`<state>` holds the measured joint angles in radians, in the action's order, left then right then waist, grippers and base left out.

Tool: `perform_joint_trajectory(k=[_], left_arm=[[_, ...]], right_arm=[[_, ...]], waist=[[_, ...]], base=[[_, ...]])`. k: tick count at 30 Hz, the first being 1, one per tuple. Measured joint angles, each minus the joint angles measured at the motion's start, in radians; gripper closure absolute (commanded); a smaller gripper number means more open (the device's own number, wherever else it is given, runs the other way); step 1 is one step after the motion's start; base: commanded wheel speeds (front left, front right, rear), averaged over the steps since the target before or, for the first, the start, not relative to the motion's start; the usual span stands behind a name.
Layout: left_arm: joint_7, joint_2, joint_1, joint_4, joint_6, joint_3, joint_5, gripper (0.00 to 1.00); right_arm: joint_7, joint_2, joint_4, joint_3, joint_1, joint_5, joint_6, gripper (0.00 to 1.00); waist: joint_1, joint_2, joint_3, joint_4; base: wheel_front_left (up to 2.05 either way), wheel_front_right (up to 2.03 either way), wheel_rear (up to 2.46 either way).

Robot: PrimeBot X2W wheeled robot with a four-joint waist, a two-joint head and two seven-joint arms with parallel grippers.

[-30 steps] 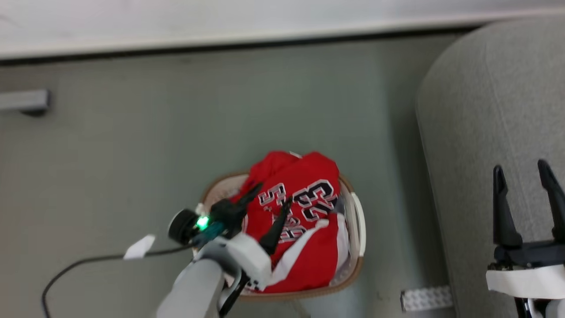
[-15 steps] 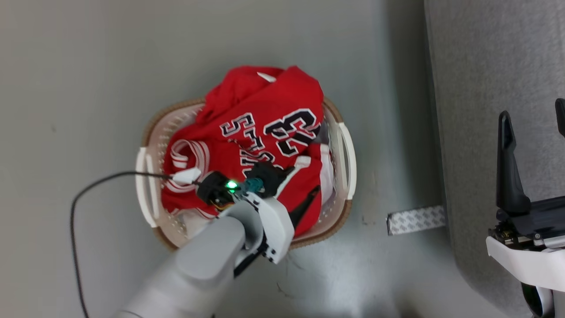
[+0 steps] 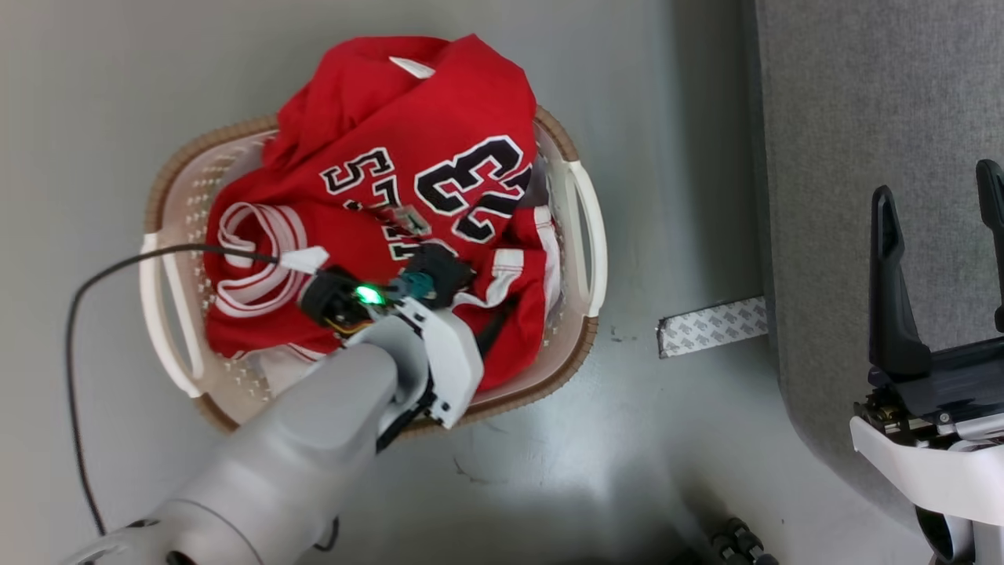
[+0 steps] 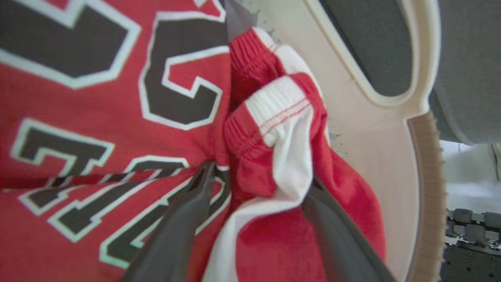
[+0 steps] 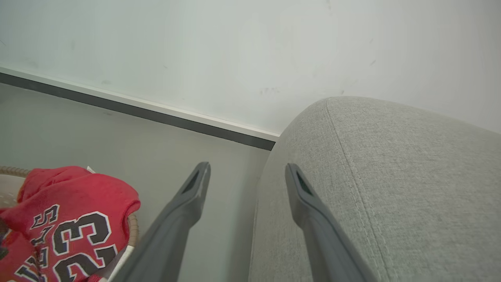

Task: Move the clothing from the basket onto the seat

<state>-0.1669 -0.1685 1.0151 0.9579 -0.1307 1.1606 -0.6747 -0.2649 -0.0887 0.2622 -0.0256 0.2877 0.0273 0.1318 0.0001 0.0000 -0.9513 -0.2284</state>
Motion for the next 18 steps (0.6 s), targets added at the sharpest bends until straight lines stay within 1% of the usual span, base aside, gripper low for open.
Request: perform_joint_trajectory(k=[1, 2, 3, 6, 10, 14, 18], left_arm=[[-0.002, 0.002, 0.003, -0.006, 0.000, 0.021, -0.017, 0.27], [-0.005, 0.004, 0.005, -0.010, 0.000, 0.036, -0.030, 0.66], [-0.012, 0.004, 0.006, -0.013, 0.000, 0.049, -0.041, 1.00], [-0.035, 0.005, 0.005, -0.017, 0.000, 0.077, -0.072, 1.00], [-0.077, 0.011, -0.004, -0.017, 0.000, 0.075, -0.114, 1.00], [-0.094, 0.012, -0.032, -0.044, 0.000, 0.035, -0.146, 1.00], [-0.097, -0.006, -0.103, -0.151, 0.000, -0.044, -0.137, 1.00]], right_arm=[[0.000, 0.001, -0.002, 0.000, 0.000, 0.000, 0.000, 0.00], [0.000, 0.002, -0.005, 0.000, 0.000, 0.000, 0.000, 0.00], [0.000, 0.004, -0.009, 0.000, 0.000, 0.000, 0.000, 0.00], [0.000, 0.009, -0.022, -0.003, 0.004, 0.003, 0.000, 0.00], [0.000, 0.016, -0.041, 0.000, 0.005, 0.004, 0.000, 0.00], [0.000, 0.019, -0.070, 0.011, -0.011, 0.005, 0.000, 0.00], [0.000, 0.022, -0.100, 0.023, -0.054, 0.008, 0.000, 0.00]], waist=[[0.0000, 0.0000, -0.004, -0.003], [0.0000, 0.0000, -0.006, -0.005], [0.0000, 0.0000, -0.004, -0.005], [-0.0001, 0.0000, 0.016, -0.001], [-0.0001, 0.0000, 0.065, 0.010], [-0.0001, 0.0000, 0.134, 0.033], [-0.0001, 0.0000, 0.223, 0.064]], base=[[0.00, 0.00, 0.00], [0.00, 0.00, 0.00], [0.00, 0.00, 0.00], [0.00, 0.00, 0.00], [0.00, 0.00, 0.00], [0.00, 0.00, 0.00], [0.00, 0.00, 0.00]])
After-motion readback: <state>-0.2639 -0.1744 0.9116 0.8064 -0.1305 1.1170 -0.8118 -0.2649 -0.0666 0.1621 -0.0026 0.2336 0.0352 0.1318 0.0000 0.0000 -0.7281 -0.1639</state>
